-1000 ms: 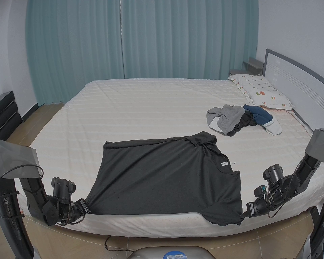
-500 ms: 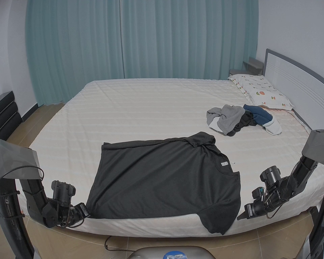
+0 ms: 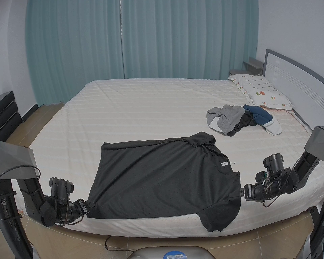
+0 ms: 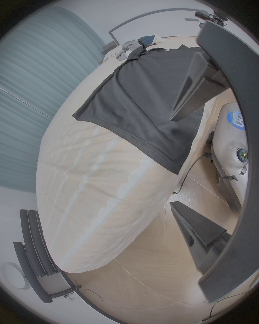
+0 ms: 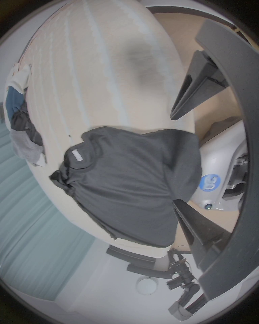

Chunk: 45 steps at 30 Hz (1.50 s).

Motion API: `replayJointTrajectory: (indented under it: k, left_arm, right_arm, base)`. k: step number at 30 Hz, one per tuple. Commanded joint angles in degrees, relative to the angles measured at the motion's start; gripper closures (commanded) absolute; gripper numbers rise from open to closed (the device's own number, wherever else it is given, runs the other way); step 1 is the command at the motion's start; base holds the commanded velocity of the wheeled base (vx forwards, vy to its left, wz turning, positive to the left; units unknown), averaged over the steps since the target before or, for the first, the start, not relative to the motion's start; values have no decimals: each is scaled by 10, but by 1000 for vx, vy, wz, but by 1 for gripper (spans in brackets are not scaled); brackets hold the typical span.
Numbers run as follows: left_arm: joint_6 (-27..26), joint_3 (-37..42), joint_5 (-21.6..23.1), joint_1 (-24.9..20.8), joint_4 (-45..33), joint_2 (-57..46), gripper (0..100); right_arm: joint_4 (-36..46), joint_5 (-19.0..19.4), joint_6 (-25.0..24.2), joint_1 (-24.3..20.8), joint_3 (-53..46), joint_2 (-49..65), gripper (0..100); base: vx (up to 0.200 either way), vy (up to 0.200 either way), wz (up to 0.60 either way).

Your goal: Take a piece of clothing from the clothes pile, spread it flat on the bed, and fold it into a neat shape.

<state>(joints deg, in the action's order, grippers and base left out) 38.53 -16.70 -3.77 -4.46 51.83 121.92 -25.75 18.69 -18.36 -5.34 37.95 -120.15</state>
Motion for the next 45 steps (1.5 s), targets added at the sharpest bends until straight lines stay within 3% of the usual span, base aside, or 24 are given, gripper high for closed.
replayJointTrajectory:
  k: [1, 4, 14, 15, 18, 35, 36, 42, 45]
  left_arm:
    - [3, -3, 6, 2, 0, -28, 0]
    - [4, -4, 7, 2, 1, -27, 0]
    - [15, -11, 8, 4, 0, -23, 0]
    - [19, -13, 8, 4, 0, -22, 0]
    - [22, -14, 8, 4, 0, -23, 0]
    - [22, -13, 8, 4, 2, -23, 0]
    - [22, -13, 8, 4, 1, -23, 0]
    - [22, -13, 8, 3, 2, -24, 0]
    - [39, -22, 5, 3, 1, -26, 0]
  right_arm:
    - [-40, -3, -28, 2, 6, -20, 0]
    - [-89, -3, -40, 4, 6, -40, 0]
    - [-98, -10, -36, 9, 20, -89, 0]
    - [-98, -16, -36, 9, 22, -93, 100]
    - [-106, -31, -35, 9, 22, -91, 100]
    - [-64, -37, -24, 7, -2, -44, 100]
    - [-62, -37, -23, 7, -2, -43, 0]
    - [-52, -34, -20, 7, 3, -39, 0]
    - [-58, -27, -44, 9, 12, -25, 0]
  base:
    - [0, 0, 0]
    - [0, 0, 0]
    - [0, 0, 0]
    - [0, 0, 0]
    - [0, 0, 0]
    - [0, 0, 0]
    - [0, 0, 0]
    - [0, 0, 0]
    - [0, 0, 0]
